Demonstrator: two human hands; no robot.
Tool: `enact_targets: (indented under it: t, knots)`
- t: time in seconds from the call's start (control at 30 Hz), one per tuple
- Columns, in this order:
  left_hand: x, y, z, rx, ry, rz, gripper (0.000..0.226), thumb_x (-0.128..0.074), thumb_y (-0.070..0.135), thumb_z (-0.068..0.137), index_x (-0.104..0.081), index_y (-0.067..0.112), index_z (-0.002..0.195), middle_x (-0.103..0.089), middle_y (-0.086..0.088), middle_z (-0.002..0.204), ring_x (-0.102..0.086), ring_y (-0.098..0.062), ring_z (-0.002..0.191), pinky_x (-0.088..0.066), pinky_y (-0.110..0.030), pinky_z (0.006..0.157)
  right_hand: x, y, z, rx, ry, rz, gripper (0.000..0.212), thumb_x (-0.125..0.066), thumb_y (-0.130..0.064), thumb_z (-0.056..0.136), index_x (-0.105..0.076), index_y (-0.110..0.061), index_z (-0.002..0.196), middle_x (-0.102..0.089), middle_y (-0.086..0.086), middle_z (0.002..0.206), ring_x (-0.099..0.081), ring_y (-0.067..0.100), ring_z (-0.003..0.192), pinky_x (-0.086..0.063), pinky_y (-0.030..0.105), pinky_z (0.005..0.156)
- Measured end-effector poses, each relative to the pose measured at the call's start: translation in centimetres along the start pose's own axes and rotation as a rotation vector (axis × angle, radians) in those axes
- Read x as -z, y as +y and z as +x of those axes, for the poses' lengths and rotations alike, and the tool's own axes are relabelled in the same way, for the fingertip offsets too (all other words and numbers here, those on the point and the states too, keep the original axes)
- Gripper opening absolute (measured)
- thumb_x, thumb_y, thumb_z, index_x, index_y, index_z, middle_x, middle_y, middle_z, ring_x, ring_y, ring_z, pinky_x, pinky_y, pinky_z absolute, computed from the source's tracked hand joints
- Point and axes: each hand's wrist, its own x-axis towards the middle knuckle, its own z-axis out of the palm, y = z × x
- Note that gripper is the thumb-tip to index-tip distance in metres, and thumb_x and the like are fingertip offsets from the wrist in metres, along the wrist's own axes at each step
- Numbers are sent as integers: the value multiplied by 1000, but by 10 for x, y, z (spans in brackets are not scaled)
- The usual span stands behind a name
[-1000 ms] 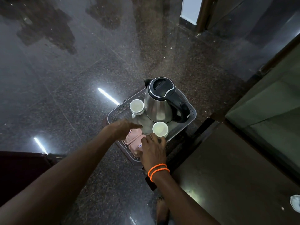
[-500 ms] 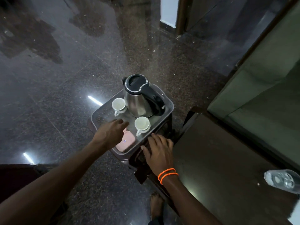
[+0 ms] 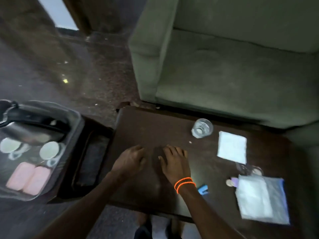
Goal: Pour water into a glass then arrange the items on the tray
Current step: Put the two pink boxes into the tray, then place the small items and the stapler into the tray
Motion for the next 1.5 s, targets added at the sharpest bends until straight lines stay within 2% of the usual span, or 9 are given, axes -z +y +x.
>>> enact_targets:
  t: [0.1,0.27,0.4,0.6,0.77,0.9,1.17,1.37,1.5]
  knots:
    - [-36,54,29,1,-30,-119,19,-53,27,85,-67,14,86,-67,-4,90,-65,-26,81,-54,-39,69,17,51,-26,-117,15,0,31,-57,-37,89,-66,-19,112,-69,2,117,-60,28,104,-47,43,88]
    - [-97,139,47,160,-92,-348,25,-63,18,77,-78,11,96,-77,-10,95,-73,-26,89,-59,-37,79,35,122,-82,-326,-23,65,30,-58,-23,85,-66,-13,113,-69,9,113,-60,35,107,-50,47,90]
    - [-148,189,44,96,-278,-272,33,-67,27,85,-75,24,117,-76,-2,119,-71,-25,111,-55,-34,95,40,168,-128,-534,31,108,22,-61,-11,85,-68,-12,106,-70,11,104,-62,37,103,-51,46,91]
    - [-195,251,61,-3,-275,-142,33,-64,33,85,-71,28,117,-74,0,118,-69,-27,110,-53,-34,90,37,217,-157,-836,222,341,24,-66,-1,81,-71,-9,103,-70,18,96,-67,41,94,-56,46,76]
    - [-223,277,85,-74,-280,-121,35,-68,28,86,-66,19,120,-68,-8,118,-63,-32,110,-52,-40,92,24,243,-158,-810,178,389,12,-67,-11,80,-67,-20,88,-68,8,90,-67,34,86,-56,39,69]
    - [-238,285,103,-112,-256,-185,18,-66,22,91,-70,8,102,-68,-15,104,-65,-35,98,-52,-46,85,8,258,-152,-722,165,338,13,-62,-26,90,-65,-27,103,-65,-1,100,-64,24,91,-56,36,73]
    - [-236,279,112,-124,-233,-291,5,-73,12,85,-73,8,86,-69,-14,86,-66,-32,82,-53,-41,74,-5,273,-142,-605,94,276,23,-60,-27,96,-65,-27,119,-61,-2,124,-63,24,108,-57,39,83]
    - [-213,269,120,-109,-162,-324,9,-72,12,86,-70,7,78,-68,-12,80,-64,-32,77,-52,-47,74,11,266,-128,-597,156,325,14,-57,-31,94,-57,-24,106,-54,3,110,-60,26,86,-55,35,71]
    - [-185,251,120,-30,-72,-325,12,-74,20,86,-78,15,96,-77,-8,96,-73,-30,92,-57,-42,83,27,250,-100,-680,234,629,17,-65,-11,75,-54,-22,83,-58,3,84,-57,21,71,-51,28,65]
